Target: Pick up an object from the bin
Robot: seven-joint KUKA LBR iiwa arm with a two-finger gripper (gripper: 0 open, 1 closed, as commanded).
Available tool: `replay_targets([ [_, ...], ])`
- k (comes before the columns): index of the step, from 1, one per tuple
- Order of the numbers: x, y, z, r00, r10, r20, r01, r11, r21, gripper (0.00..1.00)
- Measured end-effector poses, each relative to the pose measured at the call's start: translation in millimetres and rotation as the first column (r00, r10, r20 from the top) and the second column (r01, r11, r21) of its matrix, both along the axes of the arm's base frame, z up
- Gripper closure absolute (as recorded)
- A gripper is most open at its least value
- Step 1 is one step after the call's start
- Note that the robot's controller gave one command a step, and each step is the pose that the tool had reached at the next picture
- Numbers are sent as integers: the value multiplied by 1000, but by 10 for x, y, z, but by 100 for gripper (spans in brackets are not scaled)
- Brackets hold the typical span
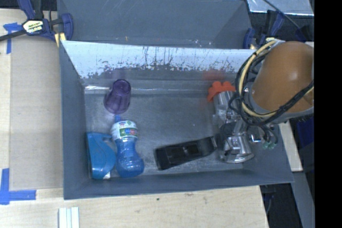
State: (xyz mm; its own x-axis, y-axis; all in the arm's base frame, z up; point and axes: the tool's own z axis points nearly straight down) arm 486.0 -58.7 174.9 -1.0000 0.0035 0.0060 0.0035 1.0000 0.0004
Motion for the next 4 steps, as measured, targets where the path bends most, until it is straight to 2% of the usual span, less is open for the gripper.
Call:
replay_targets([
  [1, 19, 3, 43, 1000, 4, 9, -4, 1000, -1, 0],
  [2, -4, 692, -1058, 973, 232, 3, -232, 973, 2, 0],
  [3, 48, 681, -610, 977, 211, 11, -211, 978, -2, 0],
  [4, 3, 689, -1056, 973, 231, 6, -231, 973, 2, 0],
])
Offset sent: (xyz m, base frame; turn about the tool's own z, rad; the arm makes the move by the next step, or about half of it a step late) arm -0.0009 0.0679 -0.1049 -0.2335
